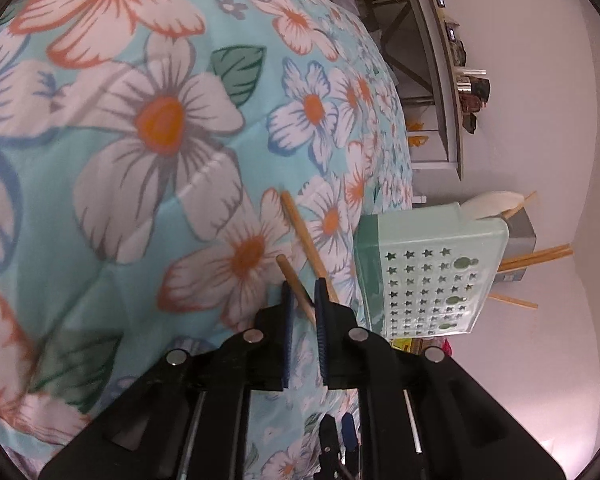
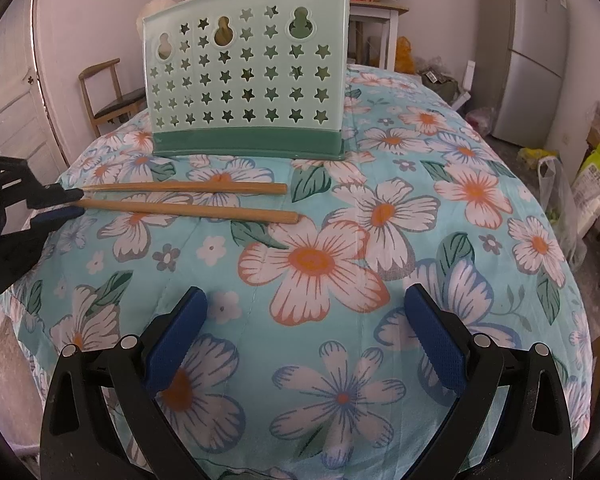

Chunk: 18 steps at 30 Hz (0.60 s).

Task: Organize utensils
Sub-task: 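Grasp a wooden chopstick with the left gripper and lift it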

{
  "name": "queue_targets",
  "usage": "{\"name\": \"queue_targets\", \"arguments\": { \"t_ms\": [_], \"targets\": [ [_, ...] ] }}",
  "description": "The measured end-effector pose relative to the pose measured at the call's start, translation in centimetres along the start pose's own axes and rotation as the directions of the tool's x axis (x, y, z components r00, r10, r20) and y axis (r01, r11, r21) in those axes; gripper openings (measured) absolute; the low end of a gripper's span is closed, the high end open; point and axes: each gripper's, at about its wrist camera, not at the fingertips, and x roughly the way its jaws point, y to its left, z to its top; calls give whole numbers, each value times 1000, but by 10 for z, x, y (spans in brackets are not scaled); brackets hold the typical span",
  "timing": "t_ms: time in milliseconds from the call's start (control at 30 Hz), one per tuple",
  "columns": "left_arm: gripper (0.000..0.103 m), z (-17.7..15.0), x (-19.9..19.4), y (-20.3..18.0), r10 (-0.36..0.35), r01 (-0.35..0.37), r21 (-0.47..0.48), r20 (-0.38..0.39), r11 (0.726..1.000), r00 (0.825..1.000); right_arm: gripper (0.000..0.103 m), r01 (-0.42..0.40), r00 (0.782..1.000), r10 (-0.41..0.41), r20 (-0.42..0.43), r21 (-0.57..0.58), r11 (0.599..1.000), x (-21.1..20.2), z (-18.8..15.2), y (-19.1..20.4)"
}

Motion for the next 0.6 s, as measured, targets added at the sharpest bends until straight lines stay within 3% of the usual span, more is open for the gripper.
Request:
{"name": "queue_targets", "arguments": {
  "t_ms": [367, 600],
  "targets": [
    [16, 10, 6, 8, -39, 35, -96, -41, 995, 998, 95, 7, 1000, -7, -12, 3, 1000, 0, -2, -3],
    [17, 14, 10, 8, -13, 8, -142, -33, 990, 999, 95, 8, 1000, -8, -12, 4, 1000, 0, -2, -3]
  ]
}}
